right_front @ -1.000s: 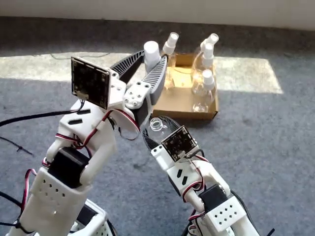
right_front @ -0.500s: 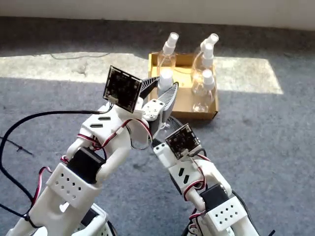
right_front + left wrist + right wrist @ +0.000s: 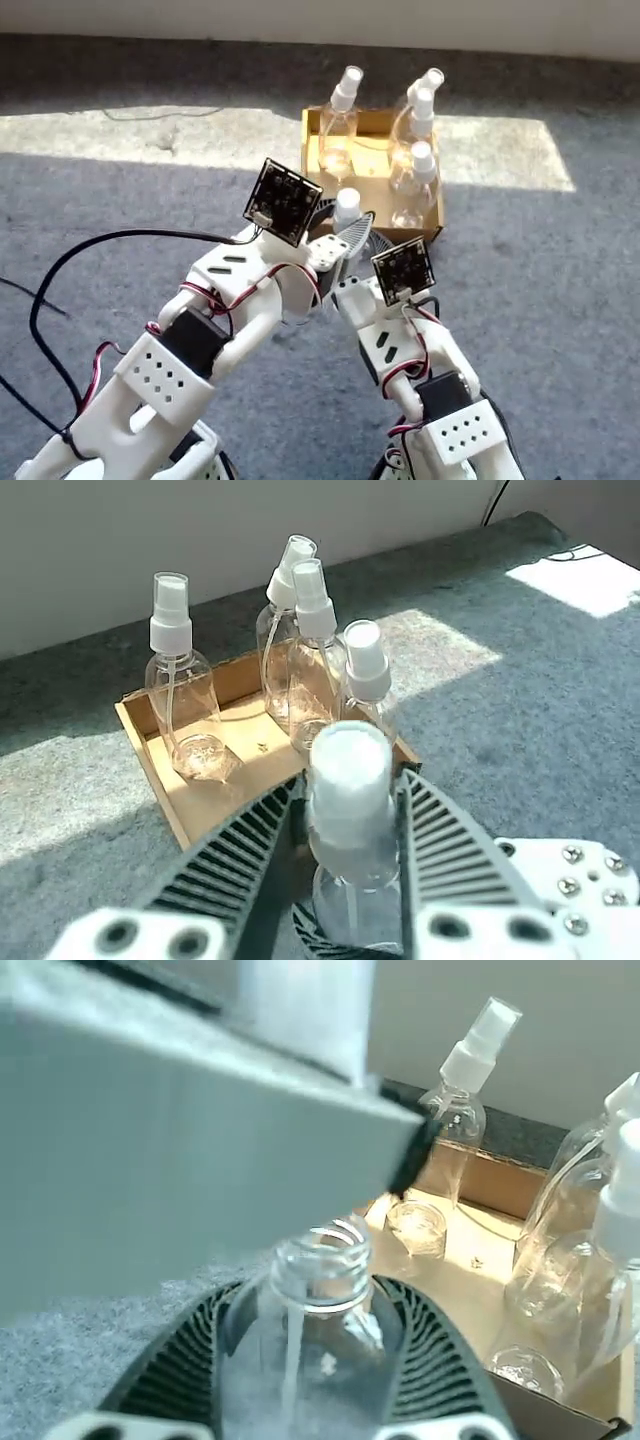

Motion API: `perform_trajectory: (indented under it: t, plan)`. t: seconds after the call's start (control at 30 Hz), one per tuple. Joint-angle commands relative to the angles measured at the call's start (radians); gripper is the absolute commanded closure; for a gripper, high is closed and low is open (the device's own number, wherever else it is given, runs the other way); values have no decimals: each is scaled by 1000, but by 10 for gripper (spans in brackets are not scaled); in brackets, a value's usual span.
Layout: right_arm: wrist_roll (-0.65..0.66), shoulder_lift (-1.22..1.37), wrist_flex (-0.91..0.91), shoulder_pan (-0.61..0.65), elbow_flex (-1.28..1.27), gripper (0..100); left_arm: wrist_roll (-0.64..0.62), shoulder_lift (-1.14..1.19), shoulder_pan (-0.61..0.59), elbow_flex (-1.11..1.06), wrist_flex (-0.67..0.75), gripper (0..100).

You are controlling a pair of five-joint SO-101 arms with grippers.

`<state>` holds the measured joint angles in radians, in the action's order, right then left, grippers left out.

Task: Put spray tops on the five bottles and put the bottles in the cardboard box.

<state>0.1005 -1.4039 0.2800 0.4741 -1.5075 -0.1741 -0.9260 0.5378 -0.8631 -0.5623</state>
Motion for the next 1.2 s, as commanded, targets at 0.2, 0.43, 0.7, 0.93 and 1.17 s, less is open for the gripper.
perform_trajectory:
  t: [0.2, 0.43, 0.7, 0.93, 1.17]
  plan:
    - [-11, -19, -2, -15, 13, 994, 69, -18, -13, 70, -9, 836]
    - [-11, -19, -2, -15, 10, 994, 75, -18, -130, 130, -37, 839]
    - [-11, -19, -2, -15, 10, 994, 80, -16, -154, 133, -37, 839]
    - [-9, -19, -2, -10, 8, 994, 81, -7, -148, 177, -35, 839]
    - [-9, -19, -2, 10, 8, 994, 115, -8, -76, 124, -44, 839]
